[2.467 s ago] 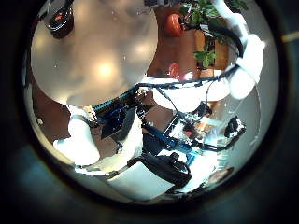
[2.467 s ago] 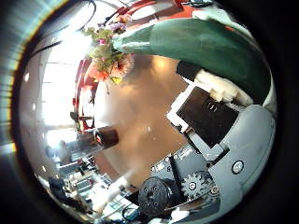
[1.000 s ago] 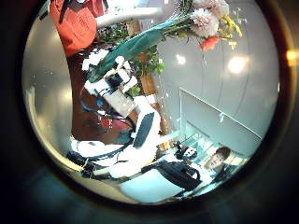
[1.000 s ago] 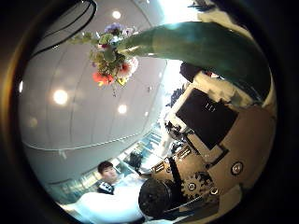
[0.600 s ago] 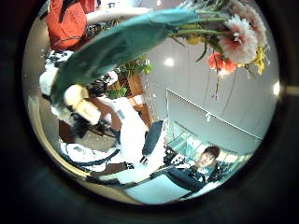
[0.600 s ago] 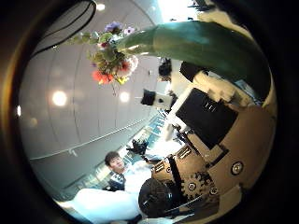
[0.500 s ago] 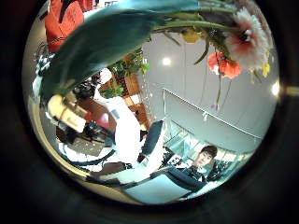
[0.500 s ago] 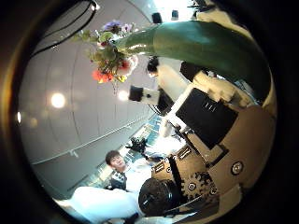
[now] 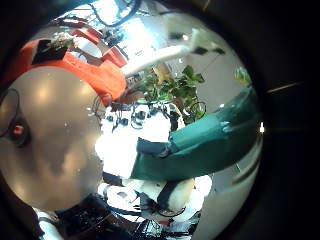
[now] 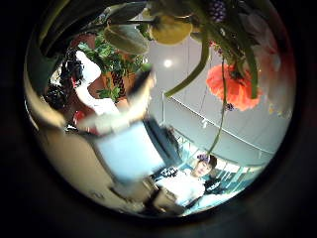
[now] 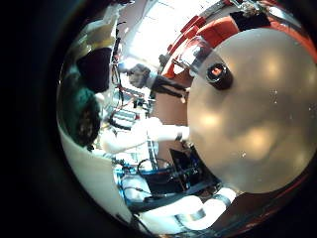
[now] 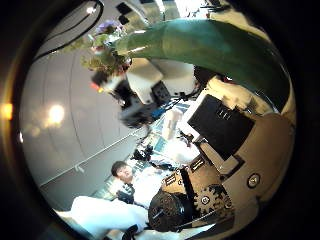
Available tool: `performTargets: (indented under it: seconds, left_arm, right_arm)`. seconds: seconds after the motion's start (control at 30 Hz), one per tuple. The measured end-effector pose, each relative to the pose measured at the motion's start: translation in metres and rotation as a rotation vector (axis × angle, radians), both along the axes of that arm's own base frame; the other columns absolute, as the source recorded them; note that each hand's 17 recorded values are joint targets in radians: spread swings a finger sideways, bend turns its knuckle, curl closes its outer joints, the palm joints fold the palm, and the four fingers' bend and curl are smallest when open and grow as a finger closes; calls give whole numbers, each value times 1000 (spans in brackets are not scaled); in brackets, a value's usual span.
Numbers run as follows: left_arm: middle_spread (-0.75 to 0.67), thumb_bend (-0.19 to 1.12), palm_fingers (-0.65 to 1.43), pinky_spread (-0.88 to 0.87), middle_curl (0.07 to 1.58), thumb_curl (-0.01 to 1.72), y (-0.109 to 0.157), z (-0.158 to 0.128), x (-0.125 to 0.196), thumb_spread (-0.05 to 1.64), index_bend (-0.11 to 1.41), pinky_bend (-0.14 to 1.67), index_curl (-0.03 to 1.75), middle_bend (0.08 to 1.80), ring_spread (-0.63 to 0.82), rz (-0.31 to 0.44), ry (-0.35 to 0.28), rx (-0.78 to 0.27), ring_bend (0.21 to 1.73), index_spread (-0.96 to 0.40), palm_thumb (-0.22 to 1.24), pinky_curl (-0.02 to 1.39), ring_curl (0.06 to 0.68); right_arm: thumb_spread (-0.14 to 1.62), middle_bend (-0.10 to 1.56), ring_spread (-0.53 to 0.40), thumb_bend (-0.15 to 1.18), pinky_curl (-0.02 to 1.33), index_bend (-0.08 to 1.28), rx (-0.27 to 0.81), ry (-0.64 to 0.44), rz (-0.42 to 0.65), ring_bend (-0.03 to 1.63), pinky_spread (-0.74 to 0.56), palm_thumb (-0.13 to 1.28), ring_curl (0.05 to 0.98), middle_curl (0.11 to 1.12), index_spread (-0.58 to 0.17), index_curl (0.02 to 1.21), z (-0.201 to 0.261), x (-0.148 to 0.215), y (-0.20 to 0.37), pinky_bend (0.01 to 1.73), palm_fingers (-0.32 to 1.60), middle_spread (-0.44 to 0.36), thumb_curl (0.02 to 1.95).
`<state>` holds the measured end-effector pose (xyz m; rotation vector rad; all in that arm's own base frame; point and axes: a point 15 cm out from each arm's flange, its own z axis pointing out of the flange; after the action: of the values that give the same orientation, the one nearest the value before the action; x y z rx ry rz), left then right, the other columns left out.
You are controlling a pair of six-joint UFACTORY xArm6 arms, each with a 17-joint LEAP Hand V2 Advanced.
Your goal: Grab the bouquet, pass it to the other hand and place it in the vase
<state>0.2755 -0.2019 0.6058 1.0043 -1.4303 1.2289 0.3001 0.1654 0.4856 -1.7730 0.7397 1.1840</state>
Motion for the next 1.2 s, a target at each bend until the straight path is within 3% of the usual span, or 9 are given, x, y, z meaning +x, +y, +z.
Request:
performTargets:
  seconds: [0.17,0.33,0.4,0.73,0.87,1.0,1.2]
  left_arm:
    - [-307,114,1311,-365,734,466,1,0,6,926,411,1035,373,892,-372,0,24,-17,1228,-276,821,635,423]
    - [-405,143,1214,-448,825,543,2,12,3,923,724,1168,529,1050,-407,10,-27,-47,1378,-442,964,732,494]
    - [-427,146,1171,-466,853,569,4,15,3,932,800,1197,584,1097,-411,24,-49,-43,1422,-484,991,765,513]
    - [-473,146,1053,-530,919,681,24,46,15,990,904,1235,794,1210,-393,177,-187,-23,1527,-600,1048,900,552]
    - [-479,140,1036,-550,930,716,35,59,19,1006,891,1222,864,1222,-389,229,-235,-8,1546,-627,1060,943,555]
    - [-482,128,1027,-567,937,746,52,70,24,1017,868,1209,928,1229,-387,302,-284,12,1558,-648,1063,981,555]
    - [-485,110,1024,-589,943,785,86,78,29,1028,827,1185,1013,1233,-384,457,-395,107,1567,-674,1066,1031,552]
  right_arm:
    - [878,1434,-205,-6,1078,1188,-20,-5,-17,1445,-198,1126,750,757,-228,912,-4,4,0,1170,1113,-112,1308]
    - [897,1415,-207,-47,1070,1163,-34,-8,-64,1420,-208,969,749,753,-232,911,-10,17,0,1171,1082,-118,1226]
    - [918,1347,-206,-51,1028,1084,-34,2,-74,1386,-229,906,726,730,-245,887,-13,18,-1,1138,1034,-121,1137]
    - [988,1106,-218,-28,869,733,-9,72,-136,1291,-399,811,642,667,-327,819,-29,23,-15,1043,759,-143,890]
    - [995,984,-216,-28,830,541,-9,73,-157,1249,-438,799,613,634,-345,771,-30,26,-22,1028,498,-133,823]
    - [1004,865,-186,-26,804,464,-15,68,-176,1144,-325,792,571,589,-355,711,-32,31,-23,906,195,-110,767]
    - [1007,675,-58,-26,737,382,-42,80,-208,937,2,778,470,495,-341,604,-38,39,-25,804,2,-40,697]
